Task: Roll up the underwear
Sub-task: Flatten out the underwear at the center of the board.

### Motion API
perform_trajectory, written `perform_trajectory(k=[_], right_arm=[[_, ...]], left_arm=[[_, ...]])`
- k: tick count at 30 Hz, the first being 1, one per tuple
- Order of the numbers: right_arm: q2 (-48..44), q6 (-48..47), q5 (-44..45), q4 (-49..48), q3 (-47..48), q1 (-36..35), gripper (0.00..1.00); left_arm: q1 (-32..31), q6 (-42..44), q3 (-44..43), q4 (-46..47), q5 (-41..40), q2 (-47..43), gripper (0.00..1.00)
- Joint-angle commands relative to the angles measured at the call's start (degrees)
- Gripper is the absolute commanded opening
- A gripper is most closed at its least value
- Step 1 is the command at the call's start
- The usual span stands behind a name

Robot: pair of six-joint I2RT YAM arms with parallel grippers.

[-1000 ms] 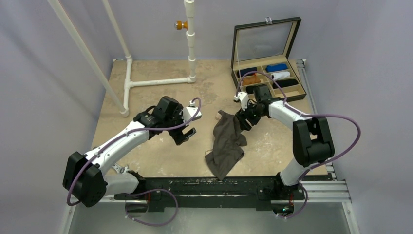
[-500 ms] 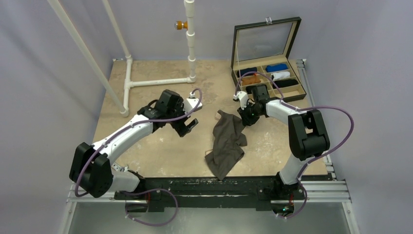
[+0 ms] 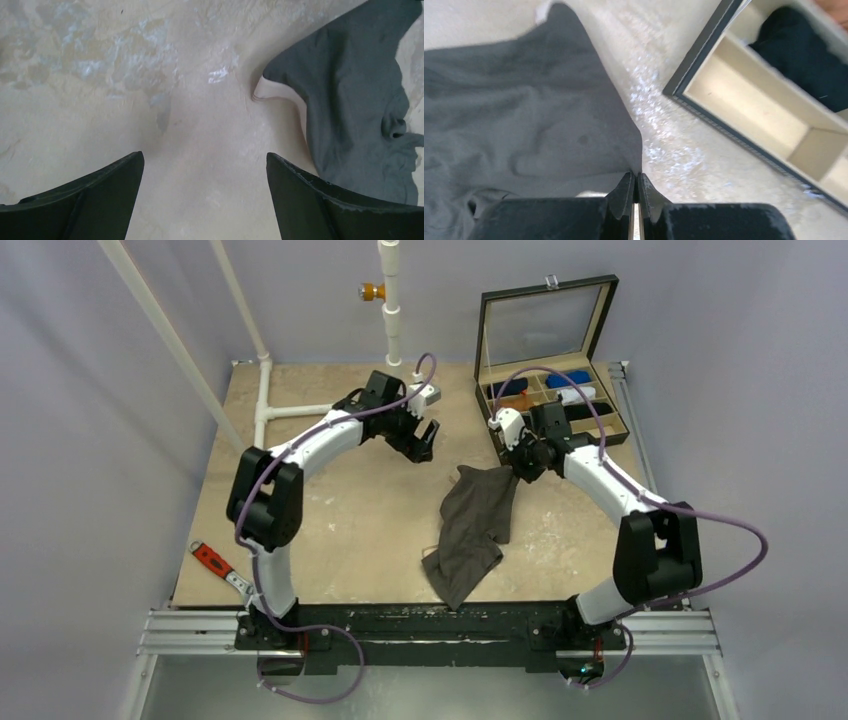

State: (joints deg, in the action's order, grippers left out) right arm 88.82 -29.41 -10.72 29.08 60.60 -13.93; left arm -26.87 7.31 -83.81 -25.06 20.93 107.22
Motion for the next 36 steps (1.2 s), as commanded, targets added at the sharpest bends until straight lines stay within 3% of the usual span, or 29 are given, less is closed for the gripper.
perform_trajectory(k=[1,5,9,16,25,33,36], right_arm=[[-4.6,-3.8,0.2,4.5,4.1,-0.1,0.00],[-4.6,-7.0,-0.3,9.1,5.4,-0.2,0.00],[-3.0,-5.6,1.8,10.0,4.5,-0.1,0.00],[-1.8,-3.3,0.8,10.7,3.8,-0.1,0.00],[-1.9,-5.5,0.0,12.2,1.5,-0.1,0.00],[-3.1,-5.5,-2.7,13.2,3.6,-0.1,0.00],[-3.6,-5.1,-3.8,13.8,5.6,-0.1,0.00]], left_arm=[[-1.0,-5.2,-10.6,-2.5,9.4,7.9,0.90],[-2.2,-8.8,-17.4,-5.2,17.8,14.4,0.86],[-3.5,-13.1,-20.4,-4.1,20.1,18.8,0.82],[-5.5,-19.2,-24.3,-0.8,19.8,25.9,0.77],[-5.1,-23.2,-20.9,9.0,21.6,26.0,0.76],[-5.3,-28.4,-24.1,11.2,21.3,29.4,0.59],[-5.6,-29.8,-25.4,10.2,20.7,30.0,0.57]])
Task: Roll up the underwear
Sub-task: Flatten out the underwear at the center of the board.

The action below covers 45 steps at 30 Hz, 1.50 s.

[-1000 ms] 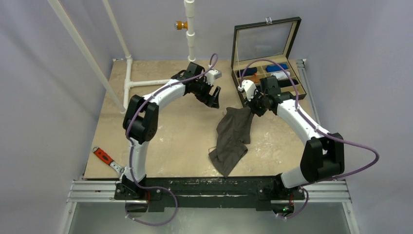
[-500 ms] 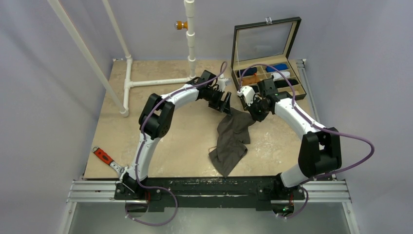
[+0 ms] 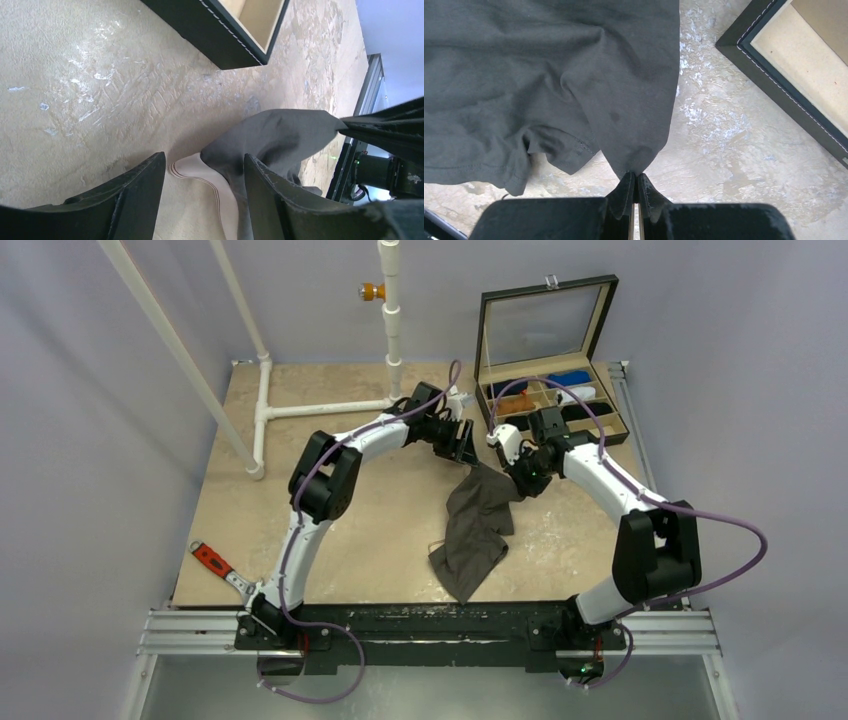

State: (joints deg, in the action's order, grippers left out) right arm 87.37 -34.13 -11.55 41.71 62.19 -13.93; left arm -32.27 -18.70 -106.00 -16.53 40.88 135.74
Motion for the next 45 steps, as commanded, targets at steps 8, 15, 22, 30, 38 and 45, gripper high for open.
perform_trajectory(k=[8,15,22,30,38,45], right_arm=[[-3.1,-0.6,-4.1,2.1,5.8,-0.1,0.00],[-2.7,-0.8,-4.6,2.3,8.1,-0.1,0.00],[-2.0,-0.5,-4.5,4.1,15.4,-0.1,0.00],[4.7,1.0,-3.9,7.4,37.7,-0.2,0.00],[-0.8,-3.6,-11.6,7.0,35.5,-1.9,0.00],[-14.2,-10.8,-21.3,7.1,8.3,-4.6,0.31]], left_arm=[[-0.5,-7.1,-2.7,4.1,2.7,1.6,0.57],[-0.6,-7.1,-2.6,4.2,3.9,1.0,0.09],[2.9,-4.1,2.5,3.2,3.7,-8.5,0.00],[9.8,6.9,-2.6,-9.0,-3.2,-27.6,0.00],[9.2,17.3,14.9,-8.8,-7.2,-47.8,0.00],[2.2,30.9,46.2,-9.9,-14.9,-63.8,0.70]])
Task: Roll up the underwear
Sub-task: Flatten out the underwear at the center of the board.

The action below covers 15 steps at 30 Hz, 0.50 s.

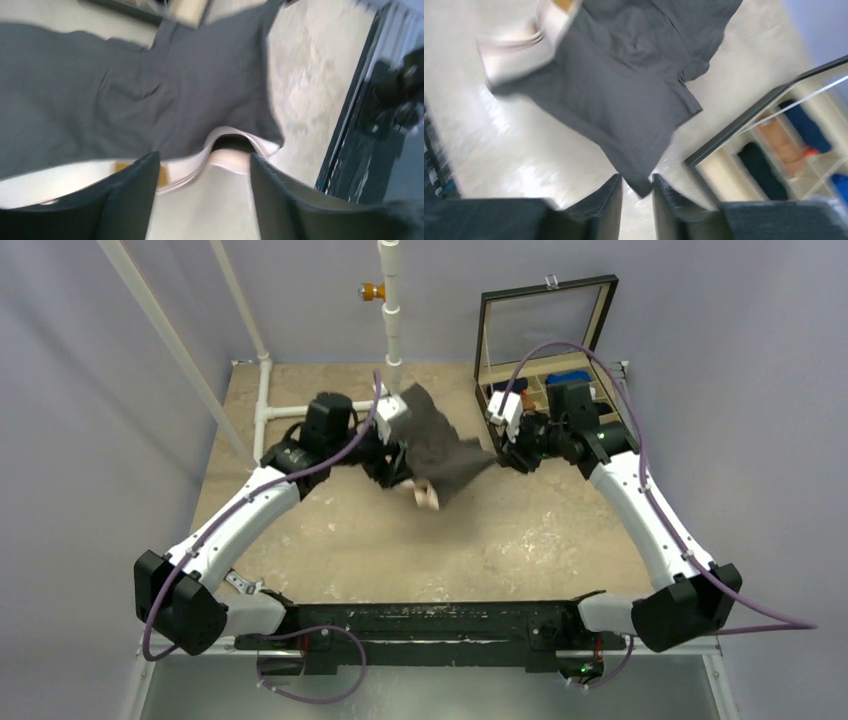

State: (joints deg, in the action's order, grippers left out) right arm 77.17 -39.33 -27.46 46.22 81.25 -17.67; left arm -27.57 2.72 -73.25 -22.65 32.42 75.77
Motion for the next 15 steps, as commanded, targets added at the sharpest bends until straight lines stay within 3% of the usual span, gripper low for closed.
perform_trajectory(k=[1,3,4,8,15], right_arm=[[-5.0,-6.3,-5.8,2.6,-14.3,-1.2,0.42],[-7.1,-7.0,-5.9,2.1,-20.1,-1.3,0.56],[-7.9,-7.2,-5.5,1.7,-22.2,-1.4,0.59],[-10.8,-7.1,-3.4,-0.7,-27.6,-1.4,0.61],[-12.4,-4.3,-1.0,-5.6,-28.0,-1.4,0.63]], left_arm=[[-2.8,11.1,17.3,-4.1,-7.4,-6.0,0.81],[-2.9,14.0,22.8,-5.5,-9.4,-8.5,0.89],[-2.8,15.5,24.7,-6.3,-10.1,-9.7,0.91],[-2.8,18.5,27.8,-7.9,-10.4,-12.3,0.93],[-2.9,15.3,21.2,-2.7,-10.6,-6.5,0.94]])
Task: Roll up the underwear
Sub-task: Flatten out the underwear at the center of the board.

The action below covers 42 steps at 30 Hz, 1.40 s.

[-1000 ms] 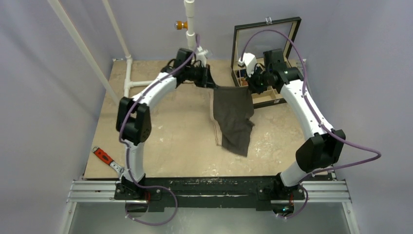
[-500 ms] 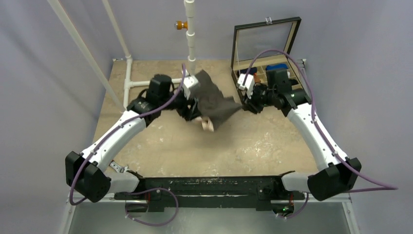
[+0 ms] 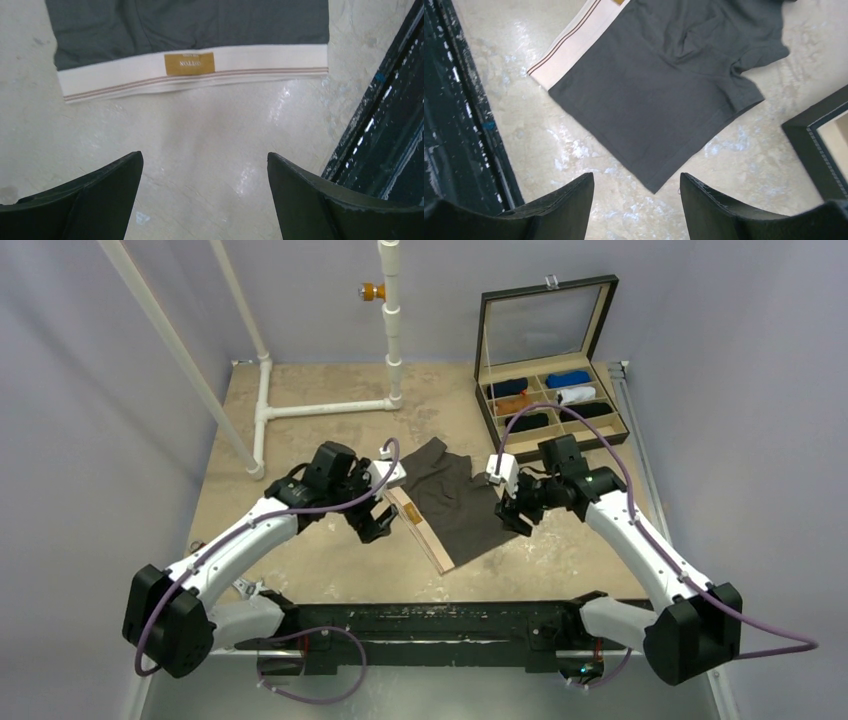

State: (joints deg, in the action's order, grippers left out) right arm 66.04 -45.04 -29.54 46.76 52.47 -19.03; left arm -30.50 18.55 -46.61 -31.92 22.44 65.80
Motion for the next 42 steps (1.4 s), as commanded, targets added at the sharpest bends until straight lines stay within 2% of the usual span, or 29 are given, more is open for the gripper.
perform_trajectory(k=[1,5,8,11,16,22,31,42], right_arm=[[-1.0,3.0,2.6,-8.5,0.7,0.0,0.63],[1.8,9.4,7.5,-18.9,0.1,0.0,0.63],[6.4,11.8,6.4,-22.8,1.8,0.0,0.63],[11.8,12.2,3.1,-22.2,3.7,0.0,0.62],[18.4,6.5,-2.6,-18.5,2.7,0.1,0.61],[25.4,-0.1,-2.4,-10.6,3.8,0.1,0.62],[31.2,-4.1,-0.6,-6.4,3.0,0.1,0.63],[28.9,-6.3,4.7,-3.0,-1.5,0.1,0.64]], left_arm=[[0.2,-2.3,-7.0,8.2,-1.8,5.6,0.94],[2.5,-13.1,-15.4,11.1,-0.4,15.9,0.94],[6.1,-22.7,-21.7,11.9,4.3,24.3,0.94],[9.0,-30.0,-28.4,12.6,10.3,33.8,0.93],[9.1,-40.1,-39.8,16.5,16.3,46.9,0.93],[7.9,-52.0,-50.5,21.5,20.3,60.2,0.92],[6.2,-56.0,-54.8,22.0,15.7,67.3,0.90],[4.8,-49.8,-45.7,17.1,0.9,57.1,0.89]])
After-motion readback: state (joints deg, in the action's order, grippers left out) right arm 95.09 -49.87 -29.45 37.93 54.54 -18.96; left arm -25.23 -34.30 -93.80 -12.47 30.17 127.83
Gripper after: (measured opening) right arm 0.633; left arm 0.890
